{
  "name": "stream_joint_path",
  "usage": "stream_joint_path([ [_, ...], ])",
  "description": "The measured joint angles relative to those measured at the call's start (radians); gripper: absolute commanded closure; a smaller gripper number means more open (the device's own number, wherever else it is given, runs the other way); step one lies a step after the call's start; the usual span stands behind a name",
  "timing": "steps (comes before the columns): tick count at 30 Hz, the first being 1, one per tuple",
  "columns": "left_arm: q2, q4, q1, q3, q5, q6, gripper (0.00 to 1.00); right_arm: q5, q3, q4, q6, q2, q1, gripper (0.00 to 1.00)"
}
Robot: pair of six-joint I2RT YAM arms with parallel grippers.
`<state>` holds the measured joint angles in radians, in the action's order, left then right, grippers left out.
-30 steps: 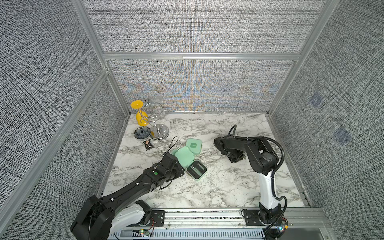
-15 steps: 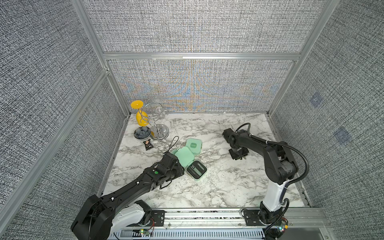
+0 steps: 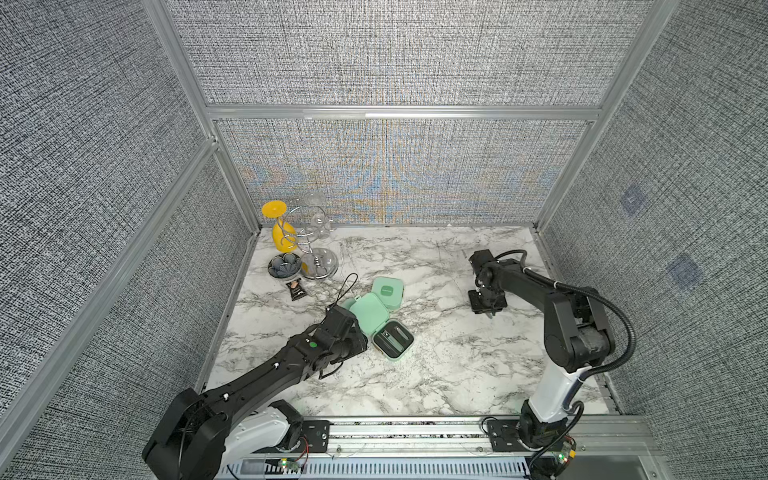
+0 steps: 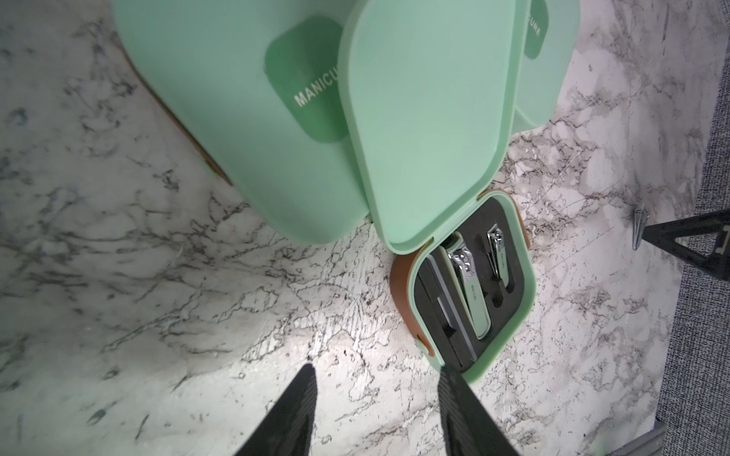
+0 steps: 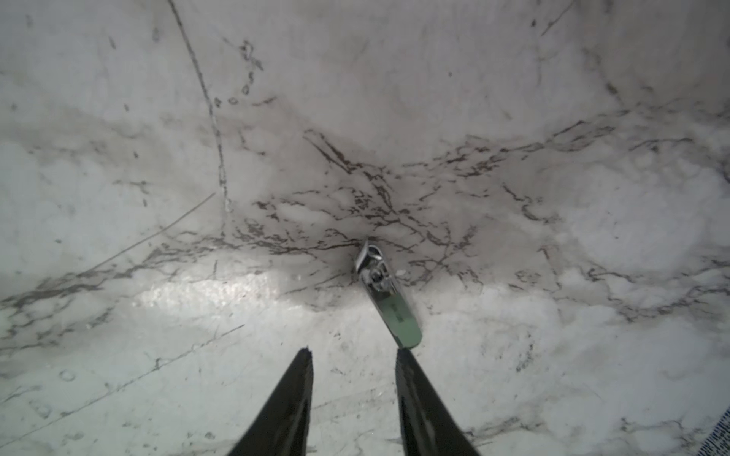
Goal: Organize nail clipper sets
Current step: Pick up the nail clipper from the center of the board.
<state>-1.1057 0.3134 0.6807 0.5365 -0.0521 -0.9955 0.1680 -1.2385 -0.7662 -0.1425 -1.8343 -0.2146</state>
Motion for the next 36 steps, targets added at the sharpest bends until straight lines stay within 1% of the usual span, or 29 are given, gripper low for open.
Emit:
stream_joint_path([
  [10, 0.000, 0.001, 0.000, 0.000, 0.001, 0.000, 0.48, -0.012, -0.012, 0.022, 0.010, -0.042, 0.037, 0.62],
  [15, 0.002, 0.002, 0.000, 0.000, 0.001, 0.000, 0.48, -0.015, -0.017, 0.032, 0.013, -0.053, 0.051, 0.65],
  [20, 0.002, 0.002, 0.000, 0.000, 0.004, 0.000, 0.48, -0.019, -0.019, 0.038, 0.014, -0.062, 0.058, 0.71],
  [23, 0.002, 0.002, 0.000, 0.000, 0.005, 0.000, 0.48, -0.035, -0.020, 0.040, 0.017, -0.069, 0.063, 0.80],
  [28, -0.002, 0.002, 0.000, 0.000, 0.005, 0.000, 0.48, -0.038, -0.021, 0.043, 0.017, -0.073, 0.067, 0.80],
  [34, -0.006, 0.002, 0.000, 0.002, 0.005, 0.000, 0.48, -0.042, -0.028, 0.045, 0.017, -0.076, 0.070, 0.78],
  [36, -0.007, 0.002, 0.000, 0.002, 0.005, 0.000, 0.48, -0.042, -0.028, 0.045, 0.017, -0.080, 0.071, 0.80],
])
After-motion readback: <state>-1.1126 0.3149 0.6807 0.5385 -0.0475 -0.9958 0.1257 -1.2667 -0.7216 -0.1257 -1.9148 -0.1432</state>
